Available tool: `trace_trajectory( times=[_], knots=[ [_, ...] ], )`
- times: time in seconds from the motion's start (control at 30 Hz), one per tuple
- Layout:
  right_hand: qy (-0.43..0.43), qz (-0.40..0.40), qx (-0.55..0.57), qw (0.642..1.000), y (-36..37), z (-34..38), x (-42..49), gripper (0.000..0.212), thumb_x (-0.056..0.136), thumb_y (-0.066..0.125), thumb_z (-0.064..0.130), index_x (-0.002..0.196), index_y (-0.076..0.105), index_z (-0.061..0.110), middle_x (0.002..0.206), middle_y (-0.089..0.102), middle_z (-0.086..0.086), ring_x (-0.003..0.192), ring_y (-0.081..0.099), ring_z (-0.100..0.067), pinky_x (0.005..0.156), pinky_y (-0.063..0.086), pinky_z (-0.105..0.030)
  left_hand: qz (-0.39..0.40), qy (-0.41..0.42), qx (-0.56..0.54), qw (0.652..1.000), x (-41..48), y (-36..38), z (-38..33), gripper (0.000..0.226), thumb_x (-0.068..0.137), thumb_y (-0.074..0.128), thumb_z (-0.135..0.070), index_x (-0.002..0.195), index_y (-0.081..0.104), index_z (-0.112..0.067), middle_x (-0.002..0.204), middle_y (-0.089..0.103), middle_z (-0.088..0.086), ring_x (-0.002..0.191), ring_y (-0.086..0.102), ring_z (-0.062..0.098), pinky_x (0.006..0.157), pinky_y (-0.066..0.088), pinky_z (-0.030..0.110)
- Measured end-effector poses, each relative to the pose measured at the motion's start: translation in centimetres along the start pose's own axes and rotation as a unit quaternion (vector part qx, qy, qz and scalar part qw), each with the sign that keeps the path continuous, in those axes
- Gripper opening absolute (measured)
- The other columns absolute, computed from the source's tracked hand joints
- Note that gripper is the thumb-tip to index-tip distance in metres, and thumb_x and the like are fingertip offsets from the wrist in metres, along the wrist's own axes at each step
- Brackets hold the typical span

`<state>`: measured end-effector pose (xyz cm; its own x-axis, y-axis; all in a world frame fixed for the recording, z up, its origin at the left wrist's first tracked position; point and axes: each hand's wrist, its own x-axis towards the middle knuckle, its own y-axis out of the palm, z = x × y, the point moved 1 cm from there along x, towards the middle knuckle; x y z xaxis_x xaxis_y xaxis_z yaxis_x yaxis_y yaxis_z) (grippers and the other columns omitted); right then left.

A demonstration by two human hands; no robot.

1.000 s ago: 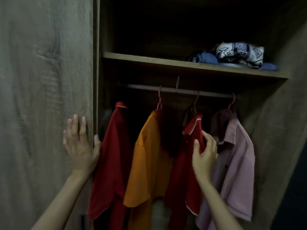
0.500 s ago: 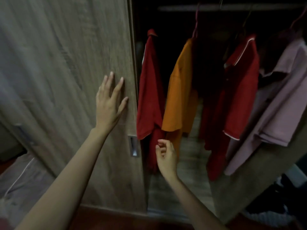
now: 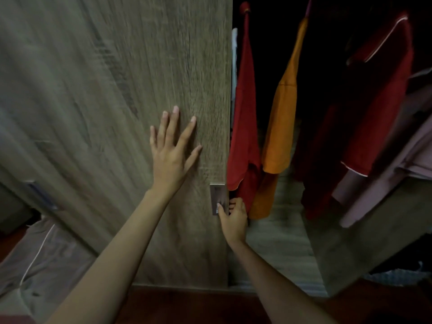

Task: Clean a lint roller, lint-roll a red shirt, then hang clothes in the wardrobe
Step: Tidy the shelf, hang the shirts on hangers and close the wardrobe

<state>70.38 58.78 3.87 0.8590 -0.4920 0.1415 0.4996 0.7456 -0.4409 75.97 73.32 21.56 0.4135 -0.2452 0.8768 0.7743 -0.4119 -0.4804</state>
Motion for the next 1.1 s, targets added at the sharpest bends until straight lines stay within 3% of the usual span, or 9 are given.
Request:
trace_trajectory(
  times=[0.4,0.63,0.8,0.93,1.1],
  knots=[
    [0.014,-0.035,-0.001,0.999,-2.2,-1.8,0.5,0.026,0.080,0.070,0.032,0.096,0.056,0.017,0.092,0.065,0.001,0.080,0.062,-0.014,0.066,0.055,-0.033,-0.002,0.026,-0.017,1.000,0.1,1.3,-2.6,0.055,0.096,0.053,-0.044,0.145,0.038,-0.026,0.154,0.028,0.017,0.144,0.016,0.035,0.115,0.010,0.056],
    [0.051,-0.062,-0.010,0.997,-7.3,-4.5,1.9,0.028,0.080,0.071,0.037,0.097,0.056,0.021,0.086,0.065,0.006,0.077,0.062,-0.008,0.064,0.055,-0.031,0.007,0.106,-0.028,0.994,0.1,3.2,-6.4,0.055,0.096,0.051,-0.045,0.146,0.037,-0.028,0.156,0.022,0.010,0.149,-0.003,0.020,0.116,0.011,0.051],
    [0.069,-0.098,-0.026,0.992,-11.9,-6.5,3.2,0.026,0.081,0.072,0.034,0.095,0.060,0.016,0.080,0.068,0.003,0.071,0.063,-0.010,0.055,0.043,-0.020,0.006,0.158,-0.025,0.987,0.4,4.9,-10.0,0.057,0.096,0.054,-0.042,0.148,0.035,-0.028,0.157,0.022,0.008,0.150,-0.002,0.019,0.116,0.010,0.049],
    [0.089,-0.126,-0.030,0.988,-15.8,-8.5,4.4,0.026,0.081,0.072,0.033,0.097,0.061,0.015,0.083,0.071,-0.002,0.076,0.067,-0.016,0.065,0.054,-0.032,-0.002,0.180,-0.028,0.983,0.6,6.3,-13.4,0.055,0.096,0.052,-0.041,0.148,0.036,-0.028,0.157,0.023,0.006,0.150,0.001,0.019,0.116,0.009,0.047],
    [0.115,-0.149,-0.056,0.981,-20.7,-10.9,6.3,0.026,0.083,0.069,0.033,0.099,0.061,0.014,0.088,0.070,-0.003,0.082,0.067,-0.020,0.071,0.056,-0.038,0.004,0.202,-0.026,0.979,0.6,7.6,-17.1,0.056,0.098,0.048,-0.042,0.149,0.033,-0.027,0.159,0.021,0.005,0.150,0.001,0.020,0.116,0.007,0.046]
  ],
)
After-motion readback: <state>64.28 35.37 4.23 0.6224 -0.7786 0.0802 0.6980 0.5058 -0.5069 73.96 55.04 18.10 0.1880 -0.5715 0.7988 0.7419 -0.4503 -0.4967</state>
